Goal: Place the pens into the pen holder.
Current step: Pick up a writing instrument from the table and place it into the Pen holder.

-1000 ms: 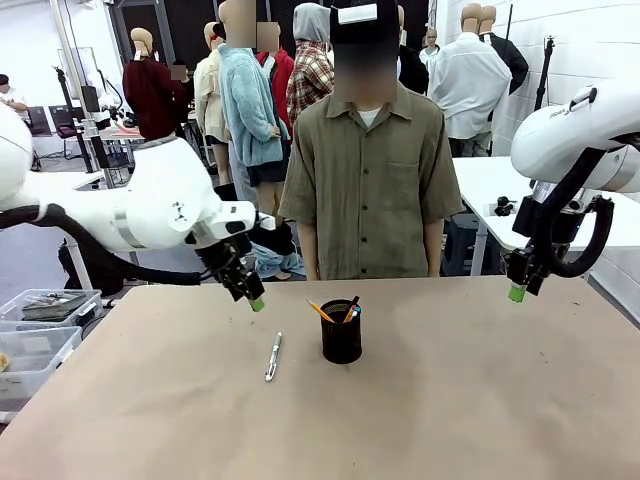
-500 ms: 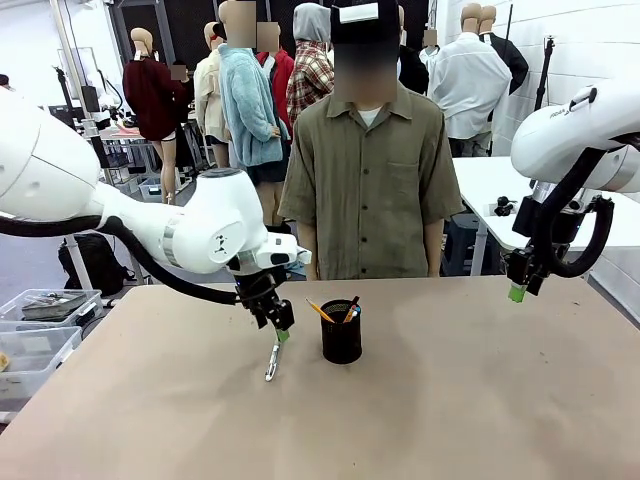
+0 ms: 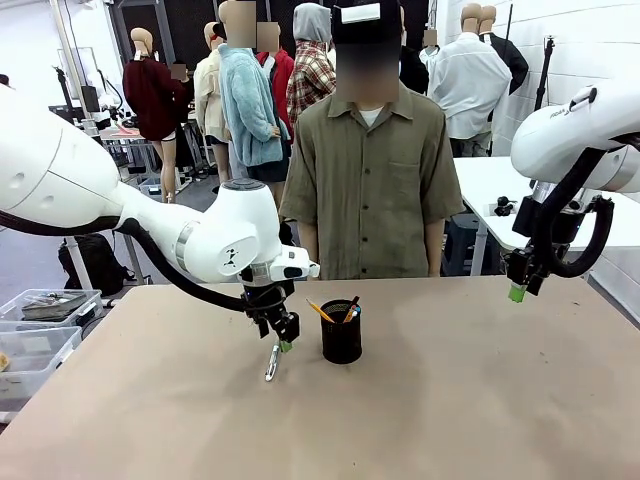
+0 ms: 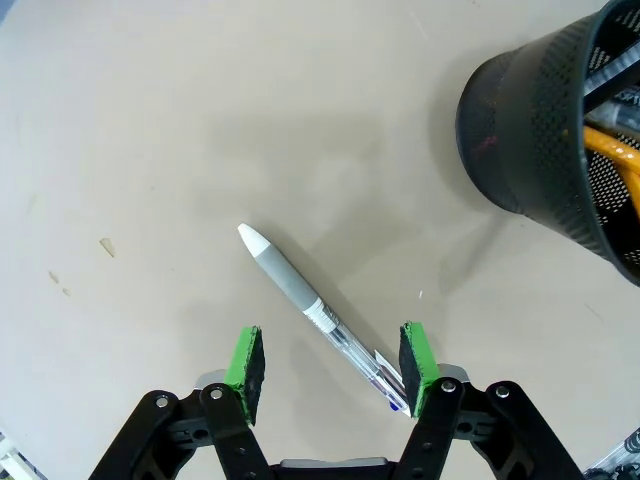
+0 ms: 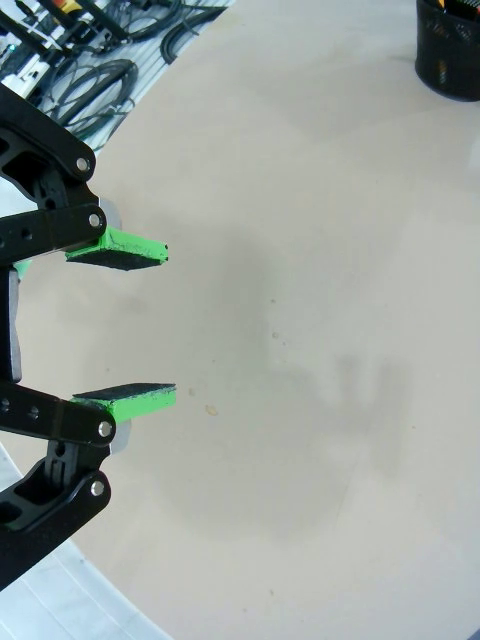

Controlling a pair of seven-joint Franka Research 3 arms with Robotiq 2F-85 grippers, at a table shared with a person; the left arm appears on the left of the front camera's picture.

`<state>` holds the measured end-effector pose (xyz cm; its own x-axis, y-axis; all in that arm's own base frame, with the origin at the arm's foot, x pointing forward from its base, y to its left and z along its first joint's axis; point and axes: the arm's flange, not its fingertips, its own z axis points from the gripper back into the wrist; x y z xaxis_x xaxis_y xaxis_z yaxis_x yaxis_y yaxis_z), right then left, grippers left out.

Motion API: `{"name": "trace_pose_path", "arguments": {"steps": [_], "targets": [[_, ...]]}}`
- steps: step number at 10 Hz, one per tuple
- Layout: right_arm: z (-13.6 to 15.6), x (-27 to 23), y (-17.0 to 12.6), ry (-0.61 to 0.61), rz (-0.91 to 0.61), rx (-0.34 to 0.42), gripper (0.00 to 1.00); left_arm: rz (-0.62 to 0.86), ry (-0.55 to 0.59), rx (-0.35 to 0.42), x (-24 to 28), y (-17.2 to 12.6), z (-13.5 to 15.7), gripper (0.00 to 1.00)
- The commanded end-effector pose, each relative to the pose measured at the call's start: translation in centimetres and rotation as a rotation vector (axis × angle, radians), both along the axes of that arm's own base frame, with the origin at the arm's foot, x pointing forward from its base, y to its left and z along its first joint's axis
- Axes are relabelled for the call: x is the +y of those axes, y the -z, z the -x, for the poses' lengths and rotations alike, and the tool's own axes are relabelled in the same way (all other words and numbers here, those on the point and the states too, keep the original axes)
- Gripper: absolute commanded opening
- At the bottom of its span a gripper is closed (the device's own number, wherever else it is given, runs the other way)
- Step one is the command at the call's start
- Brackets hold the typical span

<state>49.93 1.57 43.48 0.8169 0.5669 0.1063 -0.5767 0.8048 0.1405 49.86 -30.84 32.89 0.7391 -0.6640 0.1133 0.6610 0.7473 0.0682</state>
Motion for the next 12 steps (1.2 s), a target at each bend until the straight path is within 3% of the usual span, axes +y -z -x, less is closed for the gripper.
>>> {"name": "trace_pose_path", "arguments": {"steps": [1,6,7,10,12], "targets": [[0.2,-0.1,0.1,-0.007,0.003,-0.004,0.59,-0.003,-0.021,0.024,0.0,0.6,-0.4,0.71],[0.2,-0.1,0.1,-0.007,0.003,-0.004,0.59,0.026,-0.011,0.043,0.6,1.5,-0.4,0.71],[0.2,-0.1,0.1,-0.007,0.003,-0.004,0.59,0.02,-0.003,0.043,0.9,1.5,-0.4,0.57],[0.2,-0.1,0.1,-0.007,0.003,-0.004,0.59,0.02,0.017,0.064,1.1,1.3,-0.4,0.0],[0.2,-0.1,0.1,-0.007,0.003,-0.004,0.59,0.009,0.018,0.074,1.1,1.4,-0.5,0.0]]}}
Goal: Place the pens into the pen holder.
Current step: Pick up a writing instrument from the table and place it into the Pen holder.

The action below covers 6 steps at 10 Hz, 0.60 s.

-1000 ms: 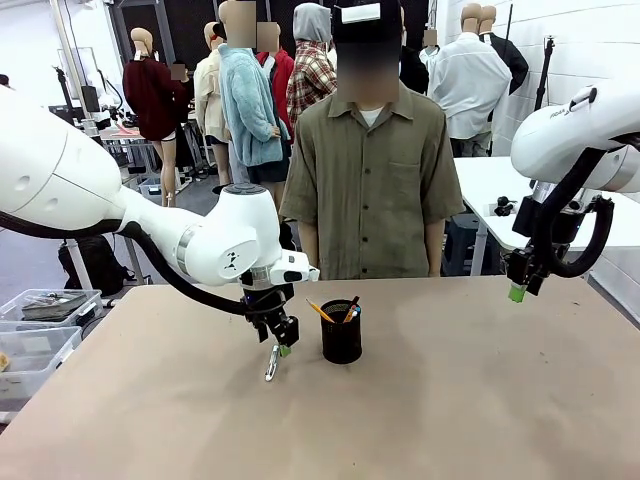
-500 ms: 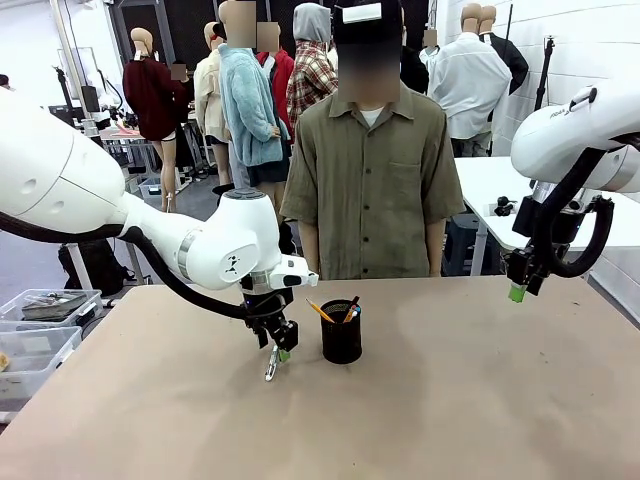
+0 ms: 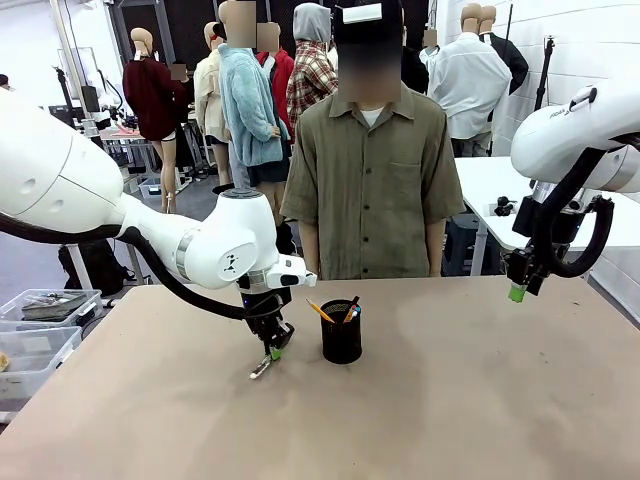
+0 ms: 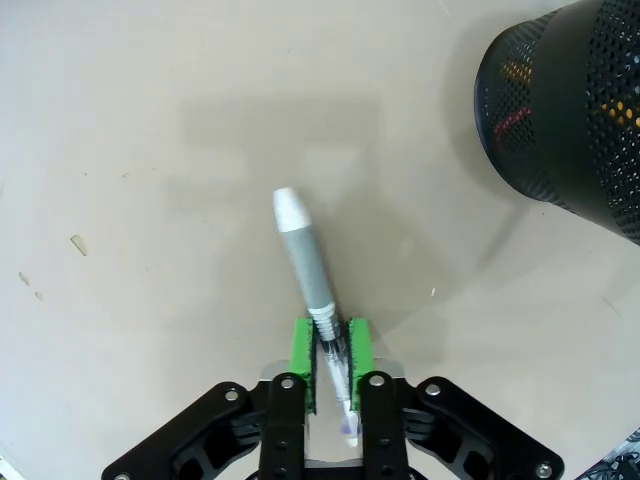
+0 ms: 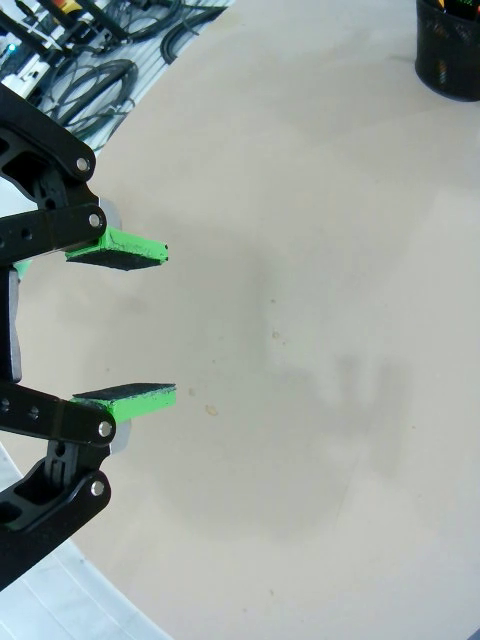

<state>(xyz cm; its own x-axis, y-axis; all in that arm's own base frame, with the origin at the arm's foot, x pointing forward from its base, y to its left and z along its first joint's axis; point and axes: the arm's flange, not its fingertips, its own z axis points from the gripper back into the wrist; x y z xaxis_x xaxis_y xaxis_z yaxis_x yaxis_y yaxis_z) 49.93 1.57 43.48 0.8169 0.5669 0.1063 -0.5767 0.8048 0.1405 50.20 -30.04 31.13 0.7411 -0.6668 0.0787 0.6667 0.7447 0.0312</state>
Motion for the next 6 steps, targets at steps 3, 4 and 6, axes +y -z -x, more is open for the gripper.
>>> {"name": "trace_pose_path", "arguments": {"steps": [3,4,6], "targets": [[0.2,-0.1,0.1,-0.007,0.003,-0.004,0.59,-0.019,0.04,0.036,0.1,-0.4,0.2,0.0],[0.2,-0.1,0.1,-0.007,0.003,-0.004,0.59,-0.042,0.06,0.038,0.0,-0.2,0.3,0.0],[0.2,-0.1,0.1,-0.007,0.003,-0.004,0.59,0.018,0.06,-0.021,1.5,-2.2,0.8,0.0]]}}
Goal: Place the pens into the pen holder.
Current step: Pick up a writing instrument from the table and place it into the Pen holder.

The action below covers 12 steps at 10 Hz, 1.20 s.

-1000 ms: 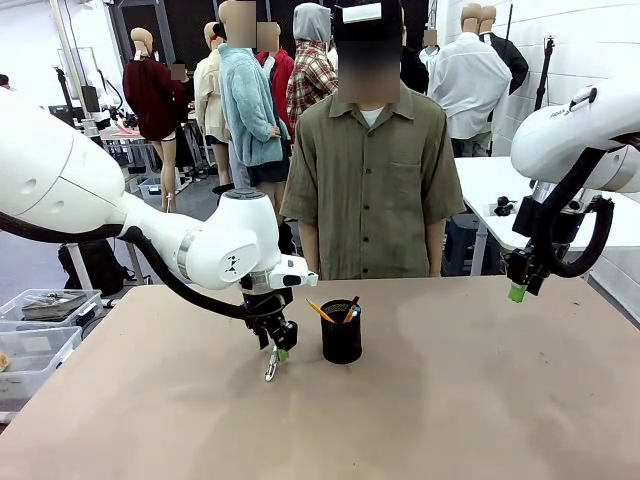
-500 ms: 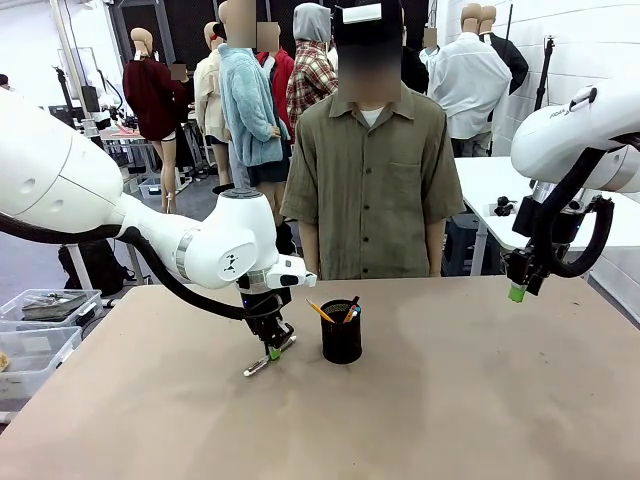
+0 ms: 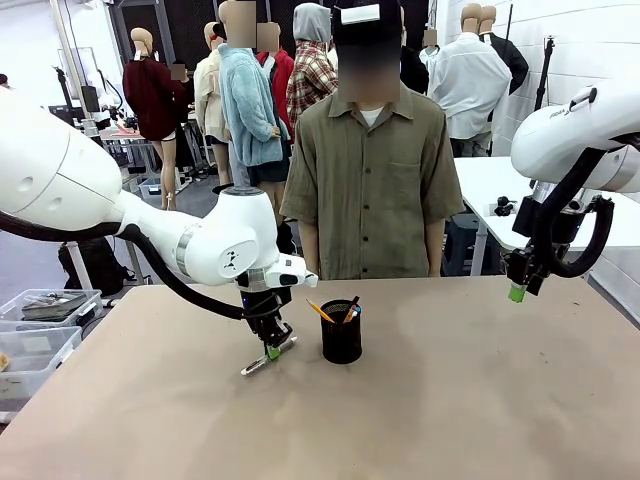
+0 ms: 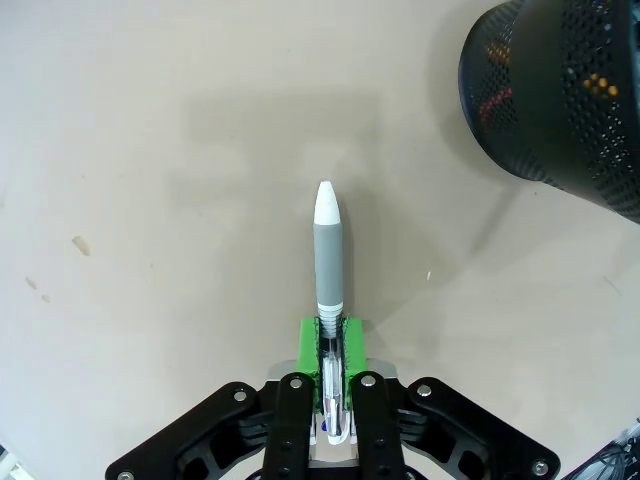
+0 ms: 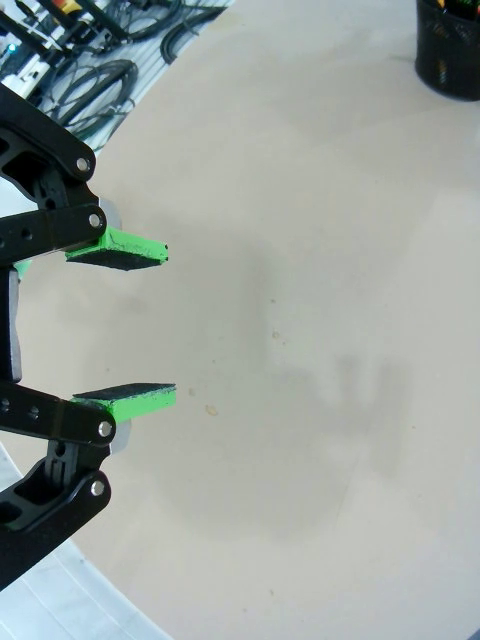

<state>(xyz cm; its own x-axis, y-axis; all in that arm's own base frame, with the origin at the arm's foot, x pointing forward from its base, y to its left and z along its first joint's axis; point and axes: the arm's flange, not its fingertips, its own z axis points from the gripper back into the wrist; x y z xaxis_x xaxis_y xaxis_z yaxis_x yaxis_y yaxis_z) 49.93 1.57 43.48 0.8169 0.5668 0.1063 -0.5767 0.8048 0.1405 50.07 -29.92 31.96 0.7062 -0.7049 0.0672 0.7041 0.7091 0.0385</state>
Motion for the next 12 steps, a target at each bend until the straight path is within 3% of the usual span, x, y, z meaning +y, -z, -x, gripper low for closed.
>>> {"name": "trace_pose_path", "arguments": {"steps": [1,3,5,9,12], "targets": [[0.2,-0.1,0.1,-0.007,0.003,-0.004,0.59,0.081,0.01,-0.053,2.7,-2.8,0.9,0.0],[0.2,-0.1,0.1,-0.007,0.003,-0.004,0.59,0.176,-0.015,-0.12,5.9,-5.1,1.5,0.0],[0.2,-0.1,0.1,-0.007,0.003,-0.004,0.59,0.382,0.011,-0.145,9.8,-6.4,1.9,0.0],[0.2,-0.1,0.1,-0.007,0.003,-0.004,0.59,0.786,0.225,-0.376,12.8,-8.2,2.2,0.0],[0.2,-0.1,0.1,-0.007,0.003,-0.004,0.59,0.972,0.331,-0.44,12.8,-8.6,1.1,0.0]]}}
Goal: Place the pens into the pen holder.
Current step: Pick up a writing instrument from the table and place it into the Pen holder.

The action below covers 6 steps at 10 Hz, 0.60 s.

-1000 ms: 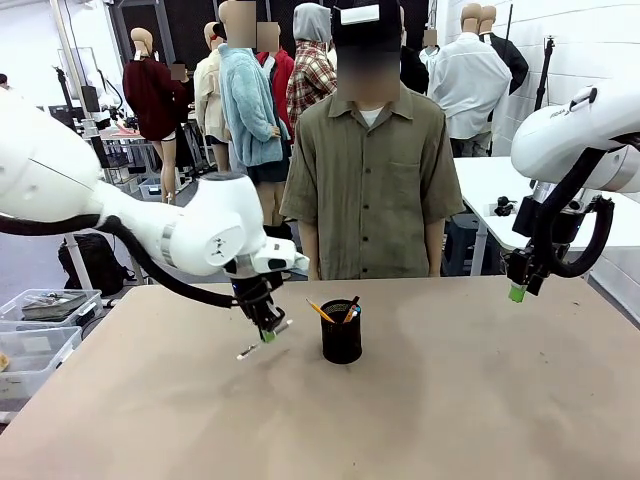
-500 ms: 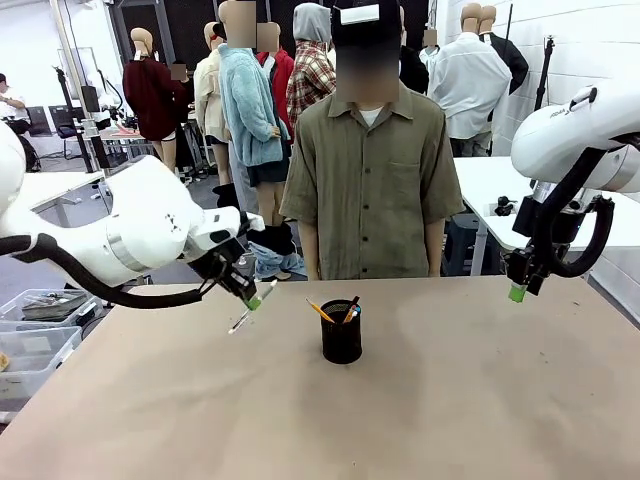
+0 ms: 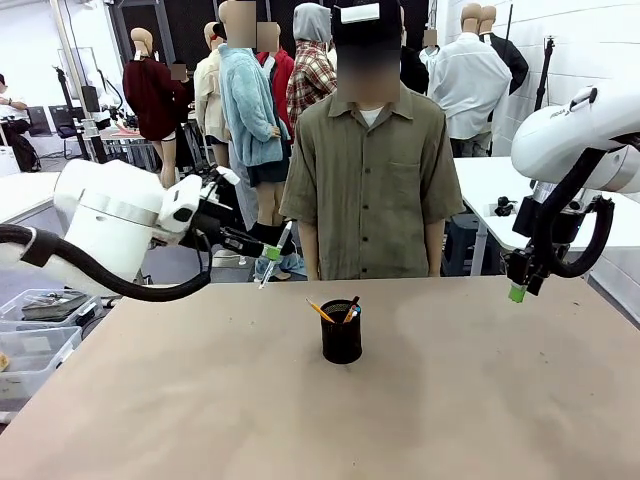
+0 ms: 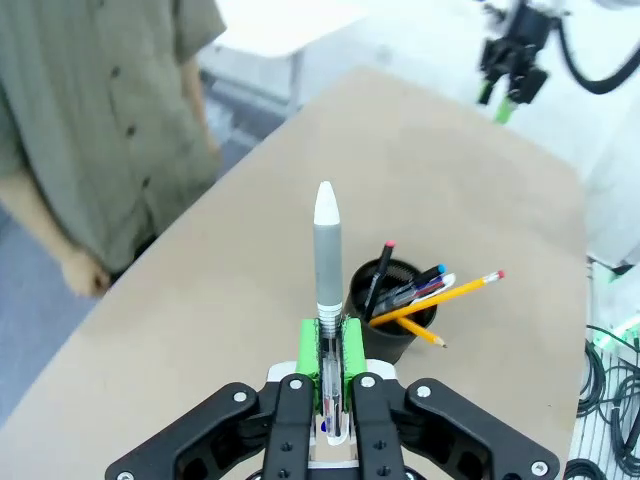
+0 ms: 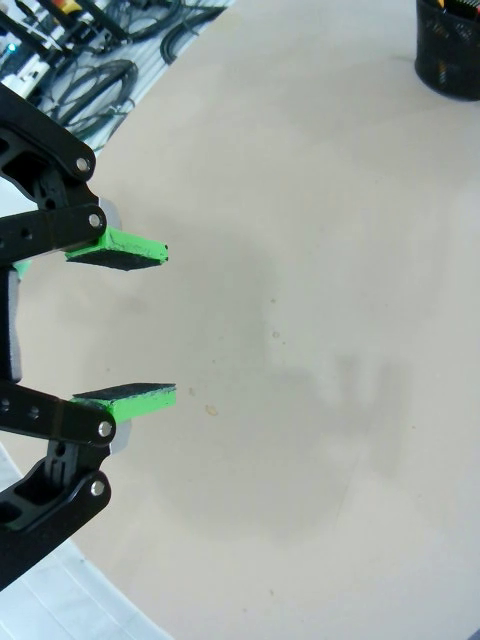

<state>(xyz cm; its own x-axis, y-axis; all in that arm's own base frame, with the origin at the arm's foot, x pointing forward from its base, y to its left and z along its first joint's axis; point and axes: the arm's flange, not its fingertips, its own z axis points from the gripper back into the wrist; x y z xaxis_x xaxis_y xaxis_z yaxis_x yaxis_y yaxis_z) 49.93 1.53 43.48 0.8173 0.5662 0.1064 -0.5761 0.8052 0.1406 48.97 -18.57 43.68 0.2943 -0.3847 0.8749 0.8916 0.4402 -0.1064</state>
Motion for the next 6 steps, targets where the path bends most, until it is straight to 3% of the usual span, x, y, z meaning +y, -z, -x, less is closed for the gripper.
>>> {"name": "trace_pose_path", "arguments": {"steps": [1,3,6], "targets": [[0.2,0.0,0.1,-0.008,0.003,-0.004,0.59,0.107,0.158,-0.015,0.9,3.1,-0.2,0.0],[0.2,0.0,0.1,-0.008,0.003,-0.004,0.59,0.233,0.231,-0.105,-0.6,2.9,-1.1,0.0],[0.2,0.0,0.1,-0.008,0.003,-0.004,0.59,0.338,0.306,-0.166,-2.9,3.4,-2.9,0.0]]}}
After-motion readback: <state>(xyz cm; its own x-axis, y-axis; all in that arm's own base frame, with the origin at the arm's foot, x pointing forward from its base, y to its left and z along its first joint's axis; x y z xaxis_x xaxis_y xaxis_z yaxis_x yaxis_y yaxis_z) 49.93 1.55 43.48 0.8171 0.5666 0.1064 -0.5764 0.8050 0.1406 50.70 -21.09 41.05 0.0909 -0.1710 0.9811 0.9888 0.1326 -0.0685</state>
